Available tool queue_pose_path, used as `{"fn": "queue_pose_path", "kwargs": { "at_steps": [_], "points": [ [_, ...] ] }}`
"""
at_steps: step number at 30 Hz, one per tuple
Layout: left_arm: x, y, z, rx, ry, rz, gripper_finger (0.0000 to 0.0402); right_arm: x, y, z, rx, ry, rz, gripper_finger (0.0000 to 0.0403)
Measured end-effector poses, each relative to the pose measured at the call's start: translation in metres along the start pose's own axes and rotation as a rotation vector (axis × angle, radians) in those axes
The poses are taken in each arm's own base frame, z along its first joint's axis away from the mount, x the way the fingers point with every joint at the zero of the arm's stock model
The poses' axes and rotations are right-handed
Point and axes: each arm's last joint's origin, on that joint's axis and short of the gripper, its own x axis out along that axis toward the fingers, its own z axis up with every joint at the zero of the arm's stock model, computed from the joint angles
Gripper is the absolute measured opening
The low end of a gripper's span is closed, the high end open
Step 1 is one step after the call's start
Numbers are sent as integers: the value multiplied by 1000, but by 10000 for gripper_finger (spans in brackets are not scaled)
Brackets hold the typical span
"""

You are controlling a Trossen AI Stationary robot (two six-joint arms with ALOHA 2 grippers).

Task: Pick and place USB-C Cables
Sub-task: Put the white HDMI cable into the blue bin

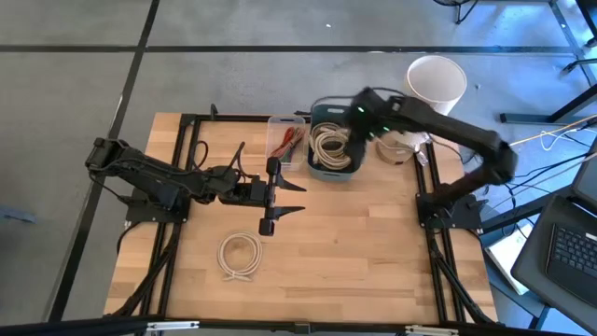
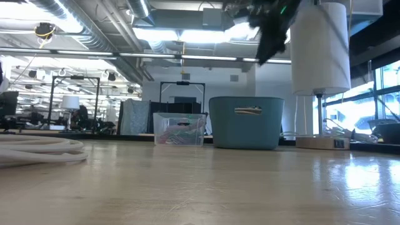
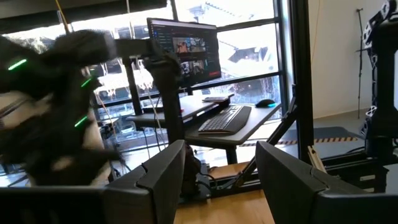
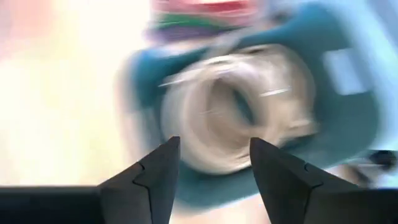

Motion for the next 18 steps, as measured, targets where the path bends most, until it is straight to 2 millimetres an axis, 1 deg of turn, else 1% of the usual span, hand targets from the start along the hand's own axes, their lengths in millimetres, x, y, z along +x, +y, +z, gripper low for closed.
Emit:
{"fn": "queue_pose_path", "kwargs": {
  "at_steps": [4,7,11,13,15,18],
  "points": [
    [0,0,0,0,0,0,191,-46,37,-28,-5,37,240,197],
    [0,0,0,0,0,0,191,-76,60,-48,-17,25,314,197],
    [0,0,0,0,0,0,191,-108,87,-71,-34,-21,392,197],
    [0,0,0,0,0,0,191,-120,98,-80,-53,-59,406,197],
    [0,0,0,0,0,0,191,-125,110,-88,-66,-101,421,197],
    [0,0,0,0,0,0,191,-122,130,-100,-92,-142,486,197]
  ]
}}
